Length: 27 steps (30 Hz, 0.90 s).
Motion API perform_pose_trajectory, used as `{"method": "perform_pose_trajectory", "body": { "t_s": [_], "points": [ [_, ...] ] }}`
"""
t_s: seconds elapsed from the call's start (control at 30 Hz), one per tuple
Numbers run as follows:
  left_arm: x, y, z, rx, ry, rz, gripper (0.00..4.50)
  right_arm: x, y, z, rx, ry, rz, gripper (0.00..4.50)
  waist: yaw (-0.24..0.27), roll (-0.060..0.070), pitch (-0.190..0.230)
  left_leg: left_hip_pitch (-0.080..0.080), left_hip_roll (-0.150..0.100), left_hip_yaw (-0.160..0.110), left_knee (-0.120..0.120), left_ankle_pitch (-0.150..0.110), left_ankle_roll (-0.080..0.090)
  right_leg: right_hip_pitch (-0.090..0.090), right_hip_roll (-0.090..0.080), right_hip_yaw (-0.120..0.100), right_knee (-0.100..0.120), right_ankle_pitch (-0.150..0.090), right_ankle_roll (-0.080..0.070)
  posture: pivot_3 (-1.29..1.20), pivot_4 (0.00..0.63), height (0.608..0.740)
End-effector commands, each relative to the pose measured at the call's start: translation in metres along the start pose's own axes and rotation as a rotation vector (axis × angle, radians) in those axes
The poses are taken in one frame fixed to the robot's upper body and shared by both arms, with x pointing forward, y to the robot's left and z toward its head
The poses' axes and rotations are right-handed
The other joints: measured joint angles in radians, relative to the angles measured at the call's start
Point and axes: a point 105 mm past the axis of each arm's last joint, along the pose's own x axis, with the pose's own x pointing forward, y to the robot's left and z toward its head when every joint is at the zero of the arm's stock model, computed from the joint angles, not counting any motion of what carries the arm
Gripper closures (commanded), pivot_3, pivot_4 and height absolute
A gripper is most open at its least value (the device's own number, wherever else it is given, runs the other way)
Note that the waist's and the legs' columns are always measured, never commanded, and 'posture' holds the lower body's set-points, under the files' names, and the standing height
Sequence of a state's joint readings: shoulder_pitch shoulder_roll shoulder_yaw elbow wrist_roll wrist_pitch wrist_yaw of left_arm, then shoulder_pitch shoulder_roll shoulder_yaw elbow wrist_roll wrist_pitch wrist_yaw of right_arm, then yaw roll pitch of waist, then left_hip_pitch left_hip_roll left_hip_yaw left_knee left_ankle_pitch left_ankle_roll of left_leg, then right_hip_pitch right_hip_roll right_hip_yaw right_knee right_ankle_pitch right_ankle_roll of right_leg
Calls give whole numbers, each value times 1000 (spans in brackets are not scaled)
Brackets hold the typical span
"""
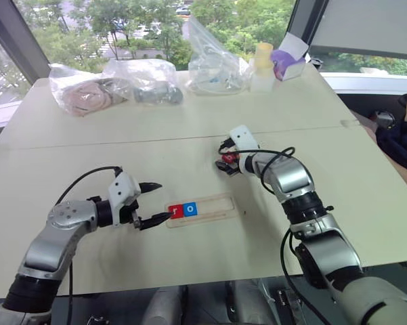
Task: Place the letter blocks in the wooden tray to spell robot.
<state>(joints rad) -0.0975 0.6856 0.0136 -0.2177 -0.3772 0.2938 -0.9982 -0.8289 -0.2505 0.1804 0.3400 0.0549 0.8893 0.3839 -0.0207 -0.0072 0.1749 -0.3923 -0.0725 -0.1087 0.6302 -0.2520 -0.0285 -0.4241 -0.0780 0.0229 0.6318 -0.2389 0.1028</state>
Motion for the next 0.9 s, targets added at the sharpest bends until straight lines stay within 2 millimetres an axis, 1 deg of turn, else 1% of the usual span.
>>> {"method": "perform_pose_trajectory", "body": {
  "t_s": [0.03, 0.07, 0.17, 0.23, 0.33, 0.43, 0.47, 0.5, 0.57, 0.67, 0.73, 0.8, 0.9],
  "points": [
    [1, -1, 7, 39, -16, 4, 0, 0, 2, 6, 16, -7, 14, 29, 0, 0, 0, 0, 0, 0, 0, 0, 0, 0, 0, 0, 0, 0, 0, 0, 150, 740],
    [1, -1, 7, 39, -16, 5, 0, 1, 3, 6, 18, -5, 15, 29, 0, 0, 0, 0, 0, 0, 0, 0, 0, 0, 0, 0, 0, 0, 0, 0, 150, 740],
    [1, -2, 6, 38, -17, 7, 0, 1, 3, 4, 42, 2, 15, 834, 0, 0, 0, 0, 0, 0, 0, 0, 0, 0, 0, 0, 0, 0, 0, 0, 150, 740],
    [1, -2, 6, 37, -17, 8, 0, 0, 2, 5, 49, 1, 14, 1763, 0, 0, 0, 0, 0, 0, 0, 0, 0, 0, 0, 0, 0, 0, 0, 0, 150, 740],
    [0, -2, 6, 36, -14, 4, 0, -3, 4, 6, 55, 1, 18, 3286, 0, 0, 0, 0, 0, 0, 0, 0, 0, 0, 0, 0, 0, 0, 0, 0, 150, 740],
    [1, -3, 5, 37, -10, -8, 0, -11, 2, 5, 47, 2, 9, 3335, 1, 0, 0, 0, 0, 0, 0, 0, 0, 0, 0, 0, 0, 0, 0, 0, 150, 740],
    [1, -3, 6, 36, -11, -12, 0, -17, -1, 5, 37, -6, -5, 3335, 1, 0, 0, 0, 0, 0, 0, 0, 0, 0, 0, 0, 0, 0, 0, 0, 150, 740],
    [1, -4, 6, 36, -12, -16, 0, -24, -5, 5, 29, -9, -19, 3335, 4, 0, 0, 0, 0, 0, 0, 0, 0, 0, 0, 0, 0, 0, 0, 0, 150, 740],
    [2, -4, 7, 38, -15, -27, 0, -47, -11, 3, 25, -13, -30, 3335, 10, 0, 0, -1, 0, 0, 0, 0, 0, 0, -1, 0, 0, 0, 0, 0, 150, 740],
    [0, -6, 9, 38, -20, -45, 0, -85, -12, -13, 62, 28, -37, 3335, 9, 0, 0, -3, -1, 0, 1, 0, 0, -1, -2, 0, -1, 0, 0, 0, 150, 740],
    [0, -6, 9, 38, -24, -55, 0, -102, -9, -25, 82, 60, -38, 3335, 7, 0, 0, -3, 0, -1, 0, 0, 0, -1, -3, 0, -1, 0, 0, 0, 150, 740],
    [1, -8, 12, 38, -37, -73, 0, -116, -7, -40, 99, 93, -48, 3335, 2, 0, 0, -3, 0, -1, 0, 0, 0, -1, -2, -1, -1, 0, 0, 0, 150, 740],
    [2, -10, 18, 40, -65, -102, 0, -128, -6, -61, 138, 113, -61, 3335, 7, 0, 0, -2, 1, -1, 0, 0, 0, -1, -2, -1, -1, 0, 0, 0, 150, 740]
  ]
}}
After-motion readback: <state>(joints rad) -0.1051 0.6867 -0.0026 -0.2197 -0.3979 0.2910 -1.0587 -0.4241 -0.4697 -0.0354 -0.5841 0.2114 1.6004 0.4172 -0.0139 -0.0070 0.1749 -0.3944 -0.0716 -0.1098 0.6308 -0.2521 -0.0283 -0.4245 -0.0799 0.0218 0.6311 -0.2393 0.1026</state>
